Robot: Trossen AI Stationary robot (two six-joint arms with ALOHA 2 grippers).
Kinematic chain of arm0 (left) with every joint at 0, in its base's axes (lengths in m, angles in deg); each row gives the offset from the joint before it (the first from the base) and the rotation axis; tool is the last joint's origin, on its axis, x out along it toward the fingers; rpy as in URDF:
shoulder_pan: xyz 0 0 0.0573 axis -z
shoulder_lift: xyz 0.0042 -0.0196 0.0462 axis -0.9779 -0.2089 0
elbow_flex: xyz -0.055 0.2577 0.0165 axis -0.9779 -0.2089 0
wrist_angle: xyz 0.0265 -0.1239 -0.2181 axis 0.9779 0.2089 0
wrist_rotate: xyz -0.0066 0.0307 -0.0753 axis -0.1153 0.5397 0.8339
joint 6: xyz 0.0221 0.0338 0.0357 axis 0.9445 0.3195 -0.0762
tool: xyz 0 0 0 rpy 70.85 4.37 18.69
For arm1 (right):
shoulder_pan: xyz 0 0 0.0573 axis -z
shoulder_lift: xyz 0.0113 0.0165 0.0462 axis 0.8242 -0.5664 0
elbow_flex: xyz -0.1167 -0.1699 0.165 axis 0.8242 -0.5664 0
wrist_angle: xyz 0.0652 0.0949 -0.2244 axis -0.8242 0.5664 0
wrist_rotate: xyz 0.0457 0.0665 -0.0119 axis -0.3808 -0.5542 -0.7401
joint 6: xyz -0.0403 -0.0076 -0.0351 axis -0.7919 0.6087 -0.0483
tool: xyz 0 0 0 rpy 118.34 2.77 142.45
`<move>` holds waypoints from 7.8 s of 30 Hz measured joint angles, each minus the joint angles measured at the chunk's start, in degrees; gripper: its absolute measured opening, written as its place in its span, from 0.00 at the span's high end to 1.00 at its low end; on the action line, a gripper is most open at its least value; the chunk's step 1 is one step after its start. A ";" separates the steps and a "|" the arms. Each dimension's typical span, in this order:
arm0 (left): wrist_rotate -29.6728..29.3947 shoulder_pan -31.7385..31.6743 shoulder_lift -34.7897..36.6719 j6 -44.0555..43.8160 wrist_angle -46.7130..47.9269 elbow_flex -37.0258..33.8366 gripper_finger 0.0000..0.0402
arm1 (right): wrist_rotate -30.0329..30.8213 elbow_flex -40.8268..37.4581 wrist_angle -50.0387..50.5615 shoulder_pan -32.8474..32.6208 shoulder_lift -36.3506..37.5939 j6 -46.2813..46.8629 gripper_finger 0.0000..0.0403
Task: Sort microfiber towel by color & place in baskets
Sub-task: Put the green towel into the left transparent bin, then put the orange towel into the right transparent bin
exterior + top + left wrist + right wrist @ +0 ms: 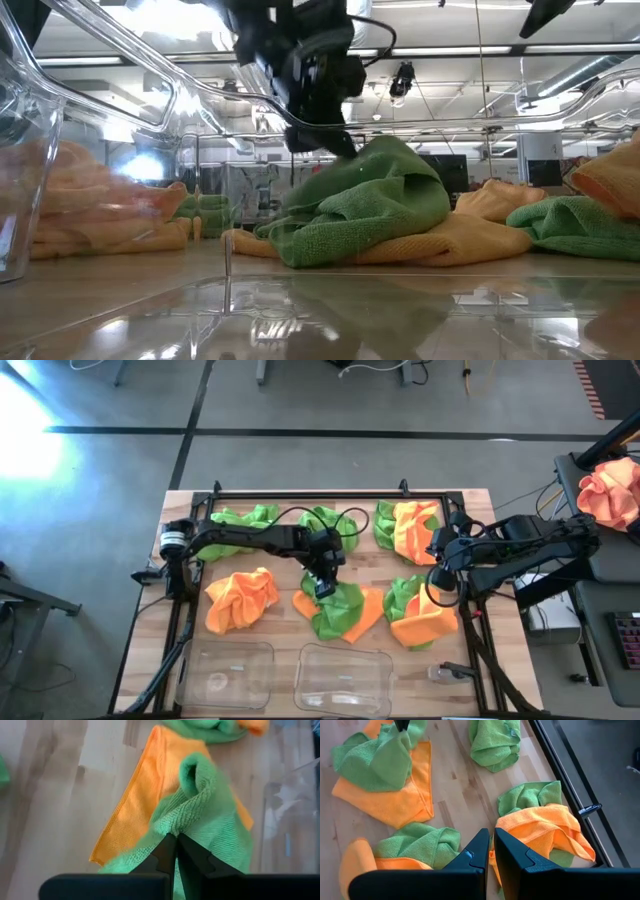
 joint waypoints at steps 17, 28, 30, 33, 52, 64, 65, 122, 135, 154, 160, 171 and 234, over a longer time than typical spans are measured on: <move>-7.56 1.99 0.22 3.63 33.59 29.92 1.00 | 0.50 0.00 0.02 0.00 0.00 -1.31 0.94; -11.98 7.54 0.22 -2.49 52.03 46.53 1.00 | 0.57 0.00 -0.02 0.01 0.00 -3.71 0.94; -13.28 8.78 0.22 -3.50 54.01 49.15 1.00 | 0.57 0.00 -0.04 0.01 0.00 -3.71 0.94; -15.40 10.59 0.25 -5.74 57.86 52.23 1.00 | 0.60 0.00 -0.09 0.01 0.00 -3.50 0.94; -23.42 27.26 9.71 -22.18 60.09 50.96 1.00 | 2.12 0.00 -0.20 0.02 -1.58 8.04 0.94; -33.62 43.32 14.26 -39.68 60.09 50.89 1.00 | 2.03 0.00 -0.07 0.02 -5.15 12.91 0.94; -34.34 44.62 14.29 -41.15 60.08 50.89 1.00 | 2.02 0.00 -0.06 0.02 -5.48 12.98 0.94; -30.03 66.28 20.69 -101.39 52.82 8.16 0.99 | -5.99 0.00 0.46 0.00 -12.66 9.54 0.94; -29.74 66.27 18.88 -99.56 49.49 8.16 0.73 | -5.93 0.00 0.41 0.00 -12.66 9.54 0.94; -40.86 48.65 18.93 -71.94 55.95 8.19 0.65 | -5.97 0.00 -0.39 0.00 -12.68 9.75 0.94; -45.56 42.72 18.95 -60.60 55.19 8.19 0.65 | -5.97 0.00 -0.50 0.00 -12.68 9.58 0.94; -46.87 41.09 20.51 -55.99 59.92 6.30 0.65 | -6.00 0.00 -0.51 0.00 -12.68 4.22 0.94; -40.45 34.42 67.26 -48.13 31.06 -48.58 0.55 | -6.33 -0.02 -14.78 0.00 -12.70 10.12 0.94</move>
